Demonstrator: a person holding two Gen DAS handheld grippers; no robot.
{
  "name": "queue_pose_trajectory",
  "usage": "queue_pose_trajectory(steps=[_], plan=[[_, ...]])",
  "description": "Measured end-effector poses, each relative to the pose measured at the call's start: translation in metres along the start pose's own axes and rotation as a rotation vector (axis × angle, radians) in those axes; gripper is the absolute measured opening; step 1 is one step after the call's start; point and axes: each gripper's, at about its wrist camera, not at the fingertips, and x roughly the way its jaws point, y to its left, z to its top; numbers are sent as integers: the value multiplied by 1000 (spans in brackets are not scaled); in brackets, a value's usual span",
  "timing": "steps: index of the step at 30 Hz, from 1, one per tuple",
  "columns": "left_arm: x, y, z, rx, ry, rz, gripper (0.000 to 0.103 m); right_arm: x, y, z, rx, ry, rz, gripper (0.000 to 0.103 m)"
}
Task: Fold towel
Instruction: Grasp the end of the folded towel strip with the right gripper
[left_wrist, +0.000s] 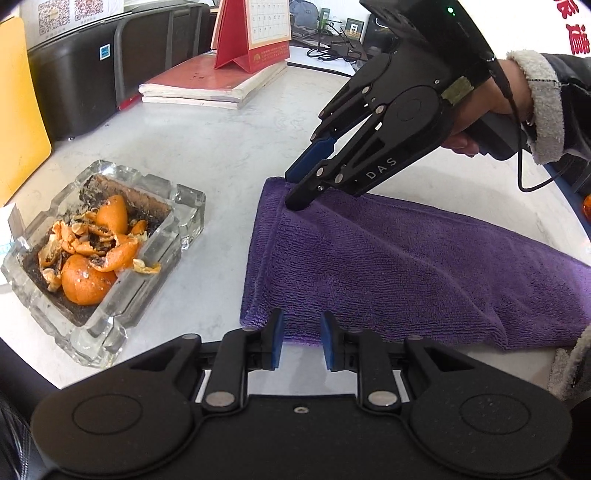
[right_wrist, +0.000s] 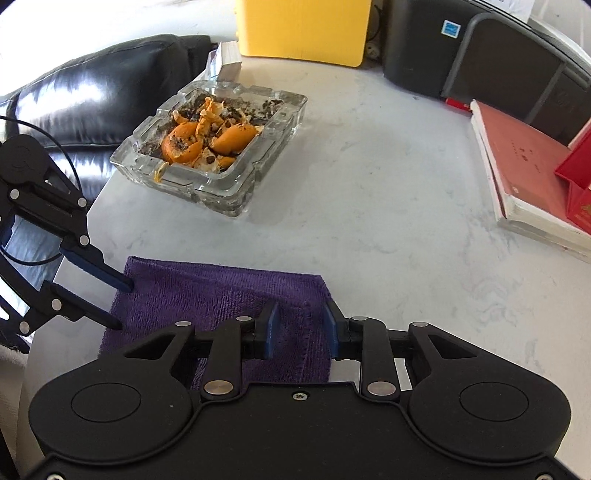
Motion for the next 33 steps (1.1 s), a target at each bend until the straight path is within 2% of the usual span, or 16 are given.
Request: queue_pose_trajectory(steps=[1, 5, 8, 15, 25, 33], plan=[[0, 1, 0, -4, -1, -4, 20, 1, -1, 1, -5, 4, 6, 25], [0, 3, 1, -3, -4, -10, 20, 0, 2, 2, -41, 22, 25, 11], [0, 4, 2, 3, -6, -12, 20, -1, 5, 2, -60, 27, 25, 4], [0, 6, 4, 11, -14, 0, 26, -24, 9, 9, -81, -44, 0, 4], [-3, 7, 7, 14, -25, 15, 30, -56, 10, 14, -92, -142, -82, 4], [4, 7, 5, 17, 1, 7, 31, -39, 10, 7, -96, -189, -185, 4]])
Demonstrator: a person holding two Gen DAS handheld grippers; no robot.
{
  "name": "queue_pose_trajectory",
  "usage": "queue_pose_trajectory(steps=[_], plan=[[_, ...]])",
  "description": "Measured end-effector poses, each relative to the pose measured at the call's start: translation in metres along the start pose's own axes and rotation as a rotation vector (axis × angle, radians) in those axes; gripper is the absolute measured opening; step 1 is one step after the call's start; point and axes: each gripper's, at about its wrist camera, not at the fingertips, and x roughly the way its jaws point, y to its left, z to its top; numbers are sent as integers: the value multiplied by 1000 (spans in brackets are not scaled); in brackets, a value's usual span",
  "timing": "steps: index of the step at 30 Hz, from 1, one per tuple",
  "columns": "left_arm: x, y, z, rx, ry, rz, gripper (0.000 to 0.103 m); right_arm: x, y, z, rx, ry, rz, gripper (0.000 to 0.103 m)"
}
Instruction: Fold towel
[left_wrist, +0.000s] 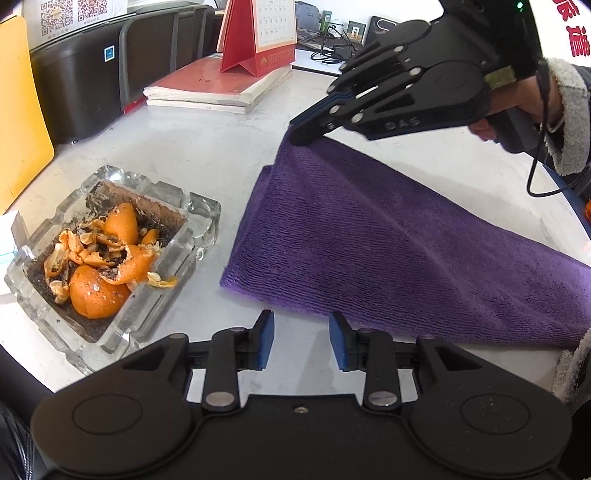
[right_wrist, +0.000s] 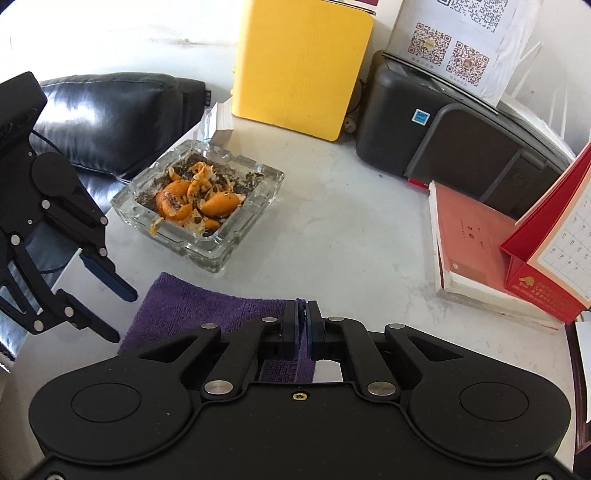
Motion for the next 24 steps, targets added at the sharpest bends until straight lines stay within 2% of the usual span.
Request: queue_pose_trajectory(steps=[8, 11, 15, 19, 24], plan=[[0, 1, 1, -5, -4, 7, 31, 41, 15, -15, -48, -4, -68, 4], [-7, 3, 7, -16, -46, 13, 31, 50, 17, -19, -50, 10, -64, 4], [-4, 7, 18, -57, -96, -31, 31, 51, 18, -21, -56, 9, -60, 4], [16, 6, 21, -56, -63, -55, 31, 49, 19, -21, -63, 19, -53, 4], [18, 3, 18, -49, -44, -66, 31, 45, 21, -23, -63, 35, -46, 4]])
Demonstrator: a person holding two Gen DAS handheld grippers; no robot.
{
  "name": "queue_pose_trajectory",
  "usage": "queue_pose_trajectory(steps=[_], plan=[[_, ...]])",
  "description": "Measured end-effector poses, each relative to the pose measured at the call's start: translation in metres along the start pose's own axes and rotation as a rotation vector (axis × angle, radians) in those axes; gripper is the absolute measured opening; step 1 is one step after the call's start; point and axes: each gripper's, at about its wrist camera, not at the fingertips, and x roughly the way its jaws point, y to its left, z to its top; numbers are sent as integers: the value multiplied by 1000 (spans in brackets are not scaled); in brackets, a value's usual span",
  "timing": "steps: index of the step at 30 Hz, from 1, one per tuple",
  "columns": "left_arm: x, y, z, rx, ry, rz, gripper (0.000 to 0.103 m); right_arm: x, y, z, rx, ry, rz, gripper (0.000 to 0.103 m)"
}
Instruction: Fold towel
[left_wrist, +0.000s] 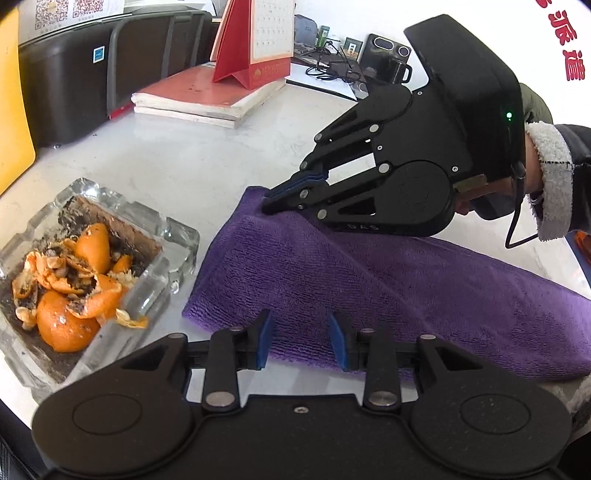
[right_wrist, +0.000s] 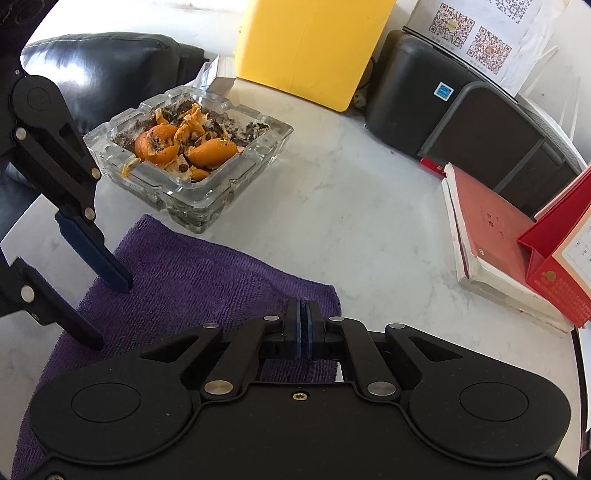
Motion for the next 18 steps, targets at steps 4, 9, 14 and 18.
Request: queue_pose_trajectory(steps=[4, 9, 14, 18], plan=[[-6, -10, -8, 27, 38, -19, 32, -9, 5, -8, -3, 15, 15, 4], [-14, -30, -23, 68, 87, -64, 34, -26, 15, -20, 4, 33, 32, 4], [-18, -45, -33, 86, 113, -89, 36, -40, 30, -30, 17, 43, 36, 4], [-22, -45, -32, 70, 116, -75, 36, -36, 31, -24, 22, 42, 16, 7]])
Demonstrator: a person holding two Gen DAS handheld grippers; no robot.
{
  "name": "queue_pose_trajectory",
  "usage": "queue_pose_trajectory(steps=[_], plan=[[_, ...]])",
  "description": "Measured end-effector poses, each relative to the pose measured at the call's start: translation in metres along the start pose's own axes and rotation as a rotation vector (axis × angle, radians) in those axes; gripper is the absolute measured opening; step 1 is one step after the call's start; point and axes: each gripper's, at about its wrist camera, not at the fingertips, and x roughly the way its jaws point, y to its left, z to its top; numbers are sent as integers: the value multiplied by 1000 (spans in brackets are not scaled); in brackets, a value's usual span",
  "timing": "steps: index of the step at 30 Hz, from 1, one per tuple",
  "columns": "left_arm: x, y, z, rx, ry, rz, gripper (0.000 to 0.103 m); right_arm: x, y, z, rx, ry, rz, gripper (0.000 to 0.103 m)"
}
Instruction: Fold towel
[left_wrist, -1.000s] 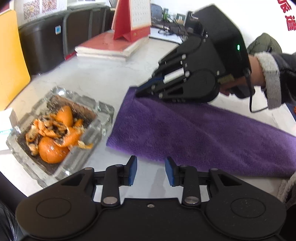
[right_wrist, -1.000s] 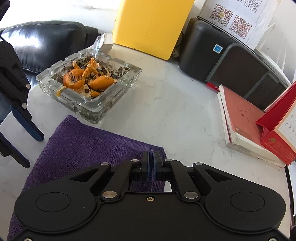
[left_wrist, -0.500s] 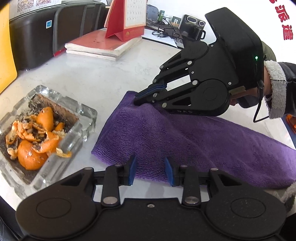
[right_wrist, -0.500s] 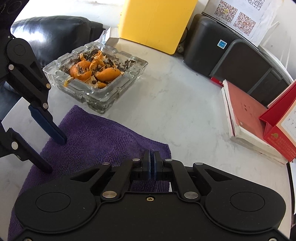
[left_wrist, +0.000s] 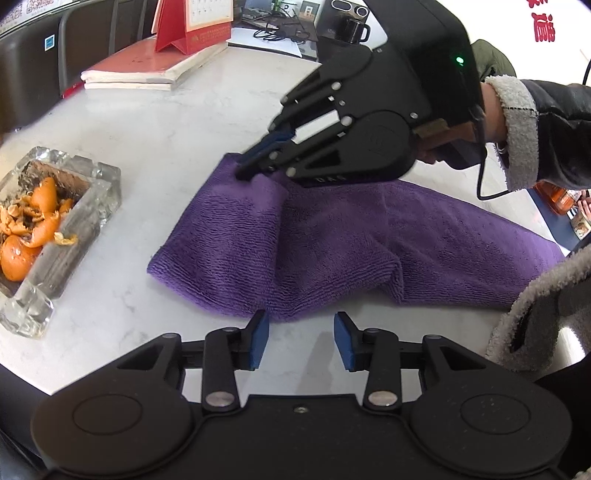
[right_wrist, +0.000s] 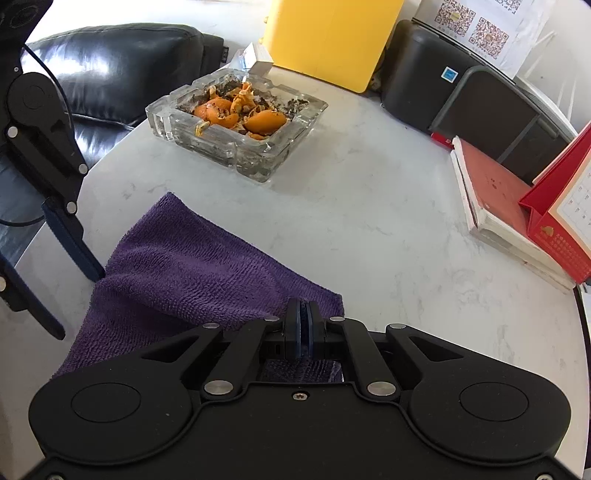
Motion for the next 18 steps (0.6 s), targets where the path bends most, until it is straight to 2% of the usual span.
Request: queue_pose_trajectory(steps=[2, 3, 5, 7, 10, 12, 15, 18], plan=[[-8, 1, 2, 2, -19, 22, 36, 2, -5, 8, 22, -13, -43, 23], [-13, 3, 4, 2, -33, 31, 36, 1, -9, 10, 44, -24, -61, 25], [-21, 7, 9, -2, -62, 52, 36, -21, -27, 11, 182, -88, -89, 36], [-24, 15, 16, -6, -93, 80, 36, -50, -45, 4, 324, -145, -109, 38], [-14, 24, 28, -19, -111, 121, 36, -104, -66, -31, 553, -182, -113, 38], [-2, 29, 35, -20, -96, 150, 36, -127, -58, -57, 627, -154, -126, 38], [13, 32, 42, -3, -78, 180, 36, -154, -22, -107, 697, -16, -186, 38], [17, 35, 43, 24, -73, 199, 36, -179, 8, -166, 857, 108, -248, 38]])
